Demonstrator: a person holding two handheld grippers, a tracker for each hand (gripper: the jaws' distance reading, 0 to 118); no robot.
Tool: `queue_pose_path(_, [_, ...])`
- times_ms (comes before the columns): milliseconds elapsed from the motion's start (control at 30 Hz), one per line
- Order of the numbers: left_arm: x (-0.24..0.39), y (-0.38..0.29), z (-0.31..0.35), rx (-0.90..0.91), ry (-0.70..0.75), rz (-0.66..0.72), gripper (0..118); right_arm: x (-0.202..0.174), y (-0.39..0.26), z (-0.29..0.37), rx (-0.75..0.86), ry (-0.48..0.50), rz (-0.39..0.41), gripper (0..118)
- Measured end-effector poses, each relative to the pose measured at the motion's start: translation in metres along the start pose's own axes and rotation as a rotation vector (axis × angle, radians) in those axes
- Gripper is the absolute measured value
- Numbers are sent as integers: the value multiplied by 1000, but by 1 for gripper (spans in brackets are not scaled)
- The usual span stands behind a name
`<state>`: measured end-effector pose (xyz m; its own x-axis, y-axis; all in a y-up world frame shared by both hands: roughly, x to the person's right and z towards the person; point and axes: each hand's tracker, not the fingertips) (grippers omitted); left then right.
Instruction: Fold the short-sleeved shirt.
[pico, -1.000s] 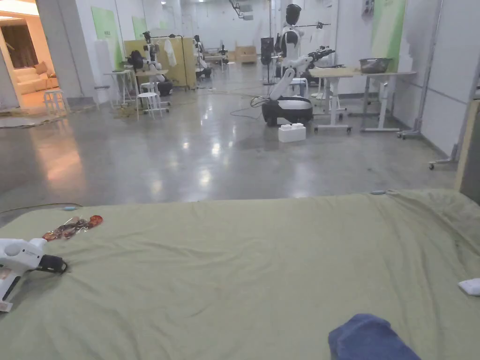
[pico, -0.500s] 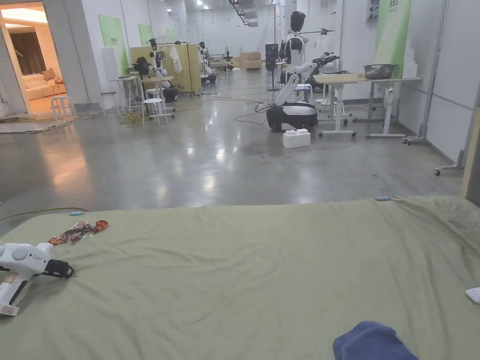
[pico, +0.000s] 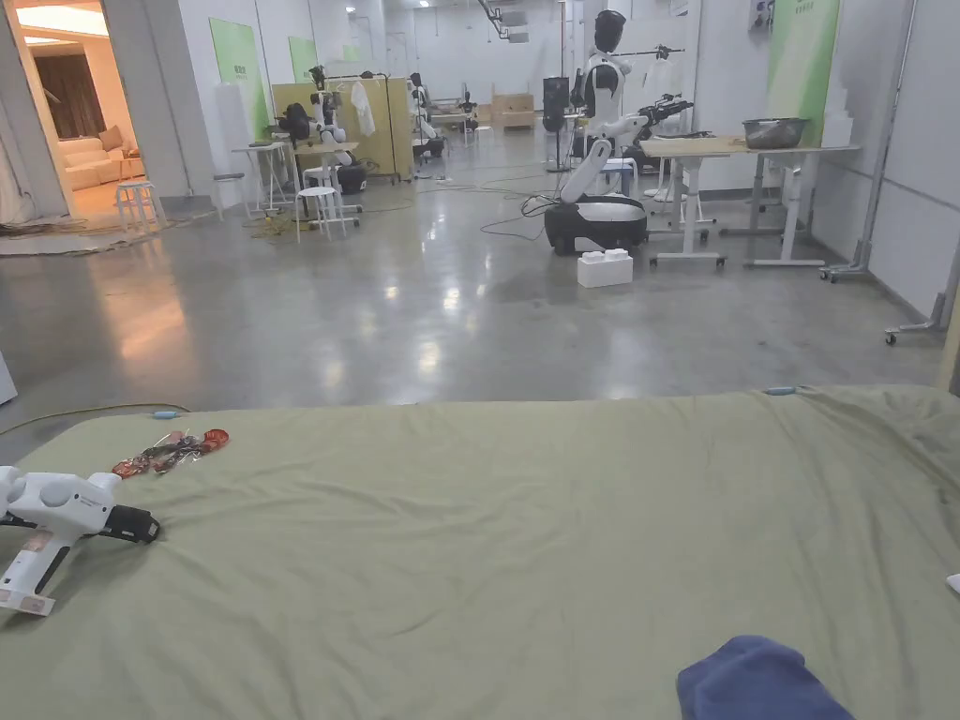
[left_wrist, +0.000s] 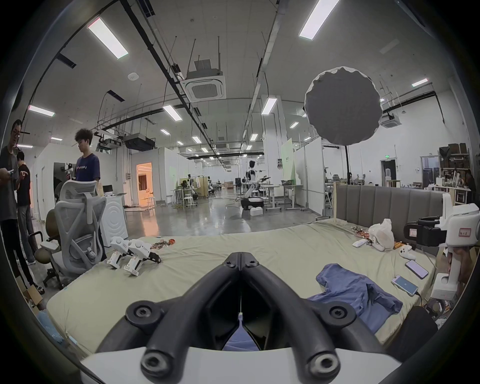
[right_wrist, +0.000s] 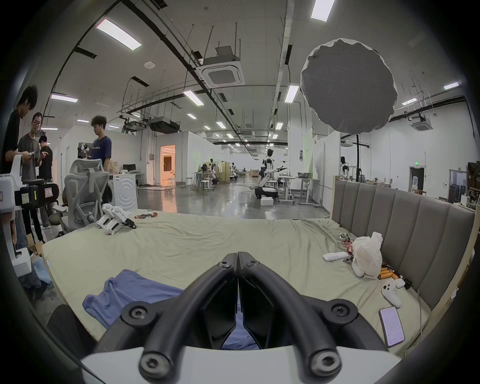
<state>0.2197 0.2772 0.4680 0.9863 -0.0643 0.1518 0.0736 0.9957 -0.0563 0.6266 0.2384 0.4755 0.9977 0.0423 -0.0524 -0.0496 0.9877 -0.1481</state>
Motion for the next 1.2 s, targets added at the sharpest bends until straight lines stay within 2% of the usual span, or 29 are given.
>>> queue_pose_path(333, [-6,-5,-7,-50,4,23,0,4,-7,-3,-19,-10,-23,0])
queue_pose_path(433, [-13,-9,-18,-100,7,52,2,9,-11,-6,-36,-7,-58,0])
queue_pose_path(467, [-18,-14,-28,-158,2,73,10,12,-13,-7,-44,1,-96,0])
queue_pose_path(567, [-39,-40,-67,-299,-28,124,64,19,-20,-11,-71,22,-177,0])
queue_pose_path(600, [-47,-53,-84,-353,-46,155,74,20,-22,-12,-76,14,-170,0])
queue_pose_path(667, [-55,-79,-116,-459,-50,123,74,22,-30,-13,-102,-3,-154,0])
queue_pose_path(733, [-60,-104,-150,-543,-30,110,74,26,-38,-14,-130,-6,-173,0])
queue_pose_path(800, [-73,-131,-191,-623,-39,177,74,30,-46,-17,-179,-1,-215,0])
queue_pose_path(1000, [-94,-193,-283,-817,8,226,74,41,-63,-18,-253,-48,-225,0])
queue_pose_path(1100, [-102,-215,-305,-872,46,279,65,47,-68,-17,-289,-75,-220,0])
queue_pose_path(1200, [-102,-227,-318,-894,76,269,58,52,-74,-15,-326,-101,-220,0])
